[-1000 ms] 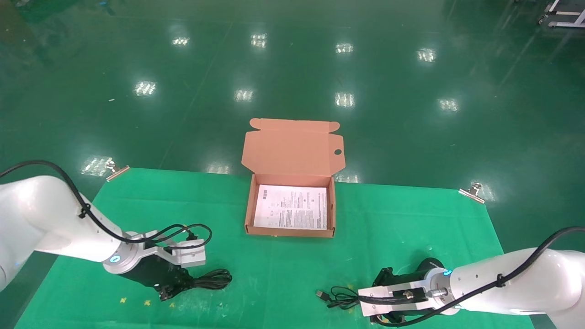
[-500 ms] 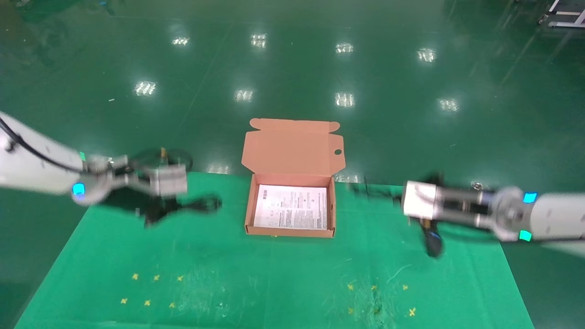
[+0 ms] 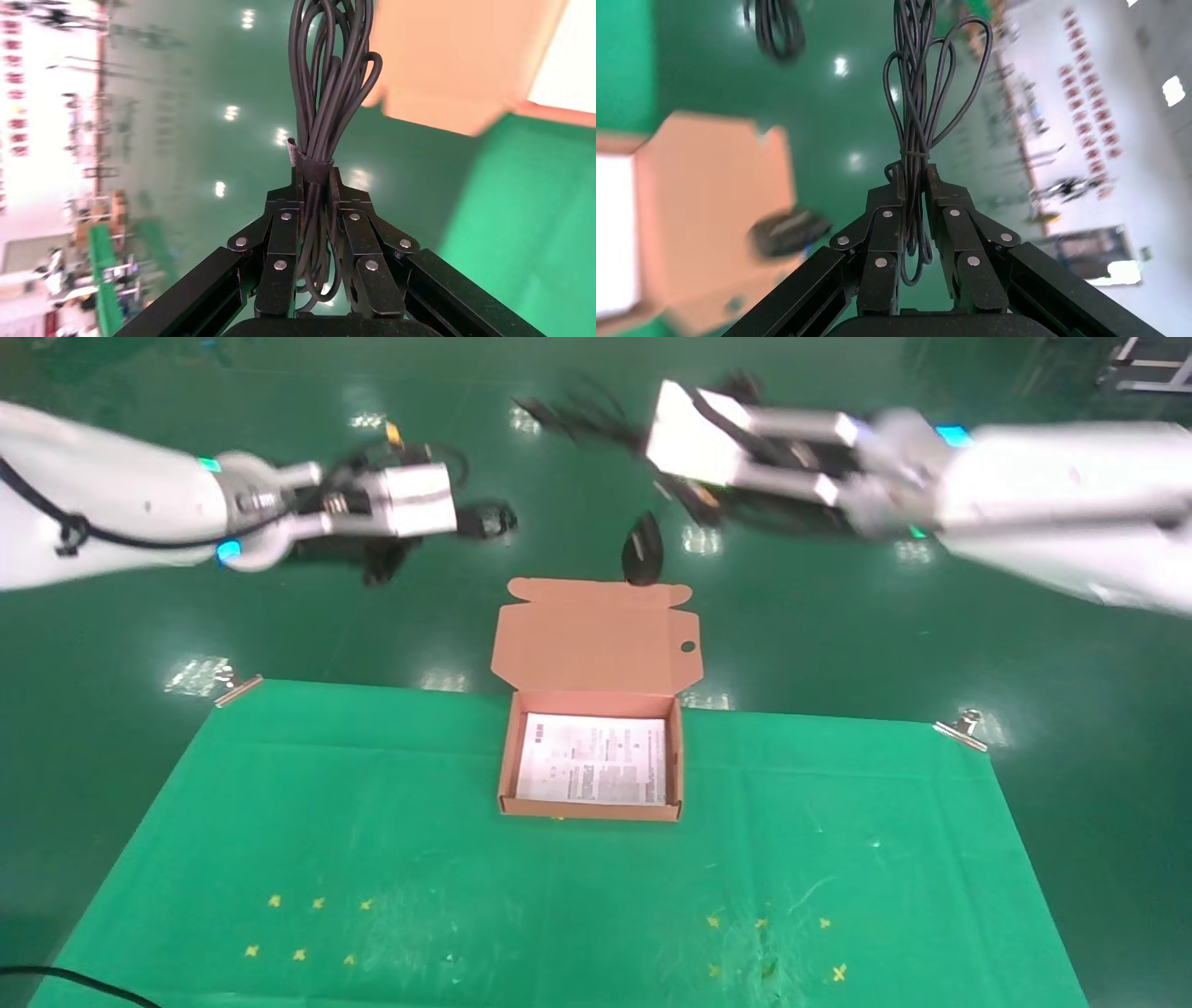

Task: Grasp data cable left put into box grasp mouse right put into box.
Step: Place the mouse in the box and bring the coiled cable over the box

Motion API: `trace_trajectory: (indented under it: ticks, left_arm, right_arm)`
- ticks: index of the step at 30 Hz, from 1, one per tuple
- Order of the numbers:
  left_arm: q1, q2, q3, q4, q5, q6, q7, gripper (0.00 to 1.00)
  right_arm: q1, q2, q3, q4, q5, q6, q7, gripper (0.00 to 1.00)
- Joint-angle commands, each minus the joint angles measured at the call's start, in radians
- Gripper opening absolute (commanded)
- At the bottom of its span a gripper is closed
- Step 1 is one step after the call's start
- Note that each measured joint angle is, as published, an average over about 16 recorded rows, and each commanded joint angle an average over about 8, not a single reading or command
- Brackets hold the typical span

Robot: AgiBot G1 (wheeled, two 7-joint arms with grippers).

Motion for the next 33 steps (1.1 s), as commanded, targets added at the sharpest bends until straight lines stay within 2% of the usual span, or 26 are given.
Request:
trace_trajectory:
  ticks: [1,6,11,22,33]
  left_arm:
    - [-0.015,0.014,-0.005,0.002,0.030,-0.026,-0.023,0.00]
    - [-0.036,0.015,-0.014,-0.003,0.042,-0.034,-0.038,0.00]
    - [-0.038,0.011,-0.012,-0.013,0.049,-0.029,-0.041,0.00]
    - [0.012,-0.058,0.026,-0.065,0.061,0.079,-0.040,0.00]
    - [0.046,-0.147,0.054,-0.178,0.133,0.233,-0.156,0.00]
  right_arm:
    - [0.048,-0.050,0.000,-0.056,0.013,0.022,-0.039,0.00]
    - [0.106,-0.092,-0.007,-0.128,0.038,0.015,-0.119,0.00]
    - [0.118,-0.112,-0.013,-0.146,0.052,0.003,-0.149,0.00]
    - [0.065,-0.157,-0.040,-0.196,0.036,0.017,-0.155,0.00]
    - [-0.003,-0.218,-0.096,-0.279,0.049,0.045,-0.169,0.00]
